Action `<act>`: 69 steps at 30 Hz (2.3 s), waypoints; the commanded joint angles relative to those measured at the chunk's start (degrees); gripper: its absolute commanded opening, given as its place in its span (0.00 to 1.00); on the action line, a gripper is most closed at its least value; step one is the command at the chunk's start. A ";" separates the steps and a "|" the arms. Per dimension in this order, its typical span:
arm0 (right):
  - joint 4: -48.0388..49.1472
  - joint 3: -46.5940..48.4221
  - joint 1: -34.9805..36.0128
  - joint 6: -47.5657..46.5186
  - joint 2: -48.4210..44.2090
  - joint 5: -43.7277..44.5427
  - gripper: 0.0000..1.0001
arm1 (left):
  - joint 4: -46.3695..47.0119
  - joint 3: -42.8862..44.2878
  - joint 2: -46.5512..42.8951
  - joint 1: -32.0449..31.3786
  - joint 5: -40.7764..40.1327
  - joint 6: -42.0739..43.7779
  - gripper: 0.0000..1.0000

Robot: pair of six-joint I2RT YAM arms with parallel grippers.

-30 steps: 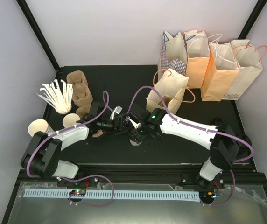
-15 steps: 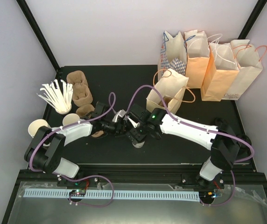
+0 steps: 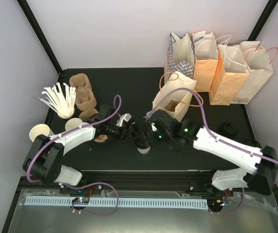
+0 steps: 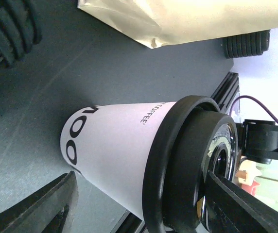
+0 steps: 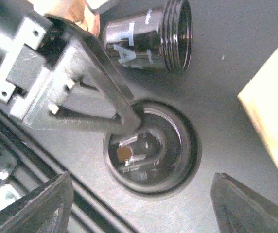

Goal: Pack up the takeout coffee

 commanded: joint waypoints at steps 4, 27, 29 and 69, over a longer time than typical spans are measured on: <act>18.98 -23.41 -0.47 28.00 -19.97 -9.77 0.66 | -8.65 4.51 -4.64 -0.40 -4.41 -0.29 0.75; 56.22 -50.28 -11.99 45.01 -24.58 -18.46 0.28 | -1.16 -1.57 -3.09 3.81 4.08 -6.33 0.34; 56.93 -50.17 -13.20 44.60 -23.55 -19.25 0.26 | -0.66 -1.68 -2.66 3.80 4.51 -6.39 0.34; 63.71 -52.31 -16.04 45.64 -9.16 -28.26 0.11 | 4.76 -7.41 3.78 3.80 6.37 -3.39 0.13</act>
